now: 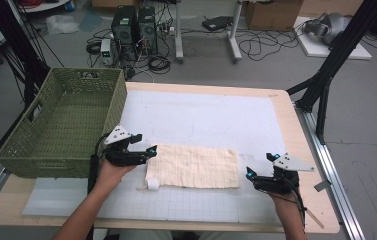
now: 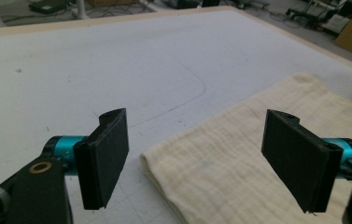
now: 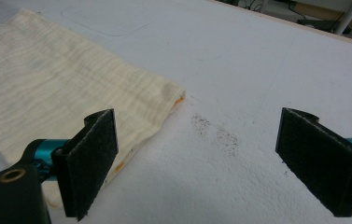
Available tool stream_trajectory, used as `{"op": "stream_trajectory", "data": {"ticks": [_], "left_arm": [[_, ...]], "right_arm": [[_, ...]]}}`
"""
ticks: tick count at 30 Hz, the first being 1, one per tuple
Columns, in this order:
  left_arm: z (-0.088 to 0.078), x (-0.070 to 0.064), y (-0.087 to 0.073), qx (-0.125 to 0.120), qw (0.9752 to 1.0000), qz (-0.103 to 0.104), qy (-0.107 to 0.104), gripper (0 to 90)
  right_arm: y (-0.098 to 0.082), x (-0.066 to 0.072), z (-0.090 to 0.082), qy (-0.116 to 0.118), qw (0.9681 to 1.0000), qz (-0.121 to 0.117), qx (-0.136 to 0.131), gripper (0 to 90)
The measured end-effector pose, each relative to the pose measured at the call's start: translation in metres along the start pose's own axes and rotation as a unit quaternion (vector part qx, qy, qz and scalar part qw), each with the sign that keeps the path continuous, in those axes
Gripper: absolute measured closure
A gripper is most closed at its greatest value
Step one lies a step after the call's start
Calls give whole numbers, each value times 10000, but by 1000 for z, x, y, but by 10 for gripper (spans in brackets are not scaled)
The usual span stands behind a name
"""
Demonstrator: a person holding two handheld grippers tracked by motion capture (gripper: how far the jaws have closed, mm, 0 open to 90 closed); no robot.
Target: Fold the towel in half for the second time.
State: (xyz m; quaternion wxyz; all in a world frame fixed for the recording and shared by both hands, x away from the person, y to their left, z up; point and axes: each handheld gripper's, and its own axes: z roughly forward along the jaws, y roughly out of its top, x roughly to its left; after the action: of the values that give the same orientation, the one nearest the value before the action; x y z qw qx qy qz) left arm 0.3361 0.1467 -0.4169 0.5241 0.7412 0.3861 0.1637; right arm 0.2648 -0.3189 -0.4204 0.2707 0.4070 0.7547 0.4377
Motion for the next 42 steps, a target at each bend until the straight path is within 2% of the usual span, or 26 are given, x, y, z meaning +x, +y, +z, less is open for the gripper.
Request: {"op": "stream_trajectory", "data": {"ticks": [5,9,13,21,23,29,33,35,40,42], "left_arm": [[18,4,3,230,9996,44,186,297],[32,7,6,461,9983,251,256,361],[42,9,1,692,9969,233,286,405],[53,11,-8,1360,9895,425,250,469],[53,10,-8,1348,9892,502,271,485],[51,6,-10,1355,9883,667,210,626],[46,5,-14,1229,9899,701,102,760],[43,6,-17,1117,9919,598,39,807],[37,7,-14,945,9941,524,-109,831],[36,6,-14,841,9954,427,-183,831]], "right_arm": [[0,1,2,33,10000,-20,24,123],[0,3,4,59,10000,-41,38,123],[0,3,4,76,10000,-27,45,123],[-1,2,4,62,10000,-3,57,123],[-1,2,4,75,9999,0,68,123],[-1,2,4,69,9999,-15,75,123],[-3,3,5,73,9999,-6,117,123],[-4,3,6,81,9999,13,152,123],[-4,3,10,110,9997,95,201,123],[-3,2,12,154,9996,156,151,123]]}}
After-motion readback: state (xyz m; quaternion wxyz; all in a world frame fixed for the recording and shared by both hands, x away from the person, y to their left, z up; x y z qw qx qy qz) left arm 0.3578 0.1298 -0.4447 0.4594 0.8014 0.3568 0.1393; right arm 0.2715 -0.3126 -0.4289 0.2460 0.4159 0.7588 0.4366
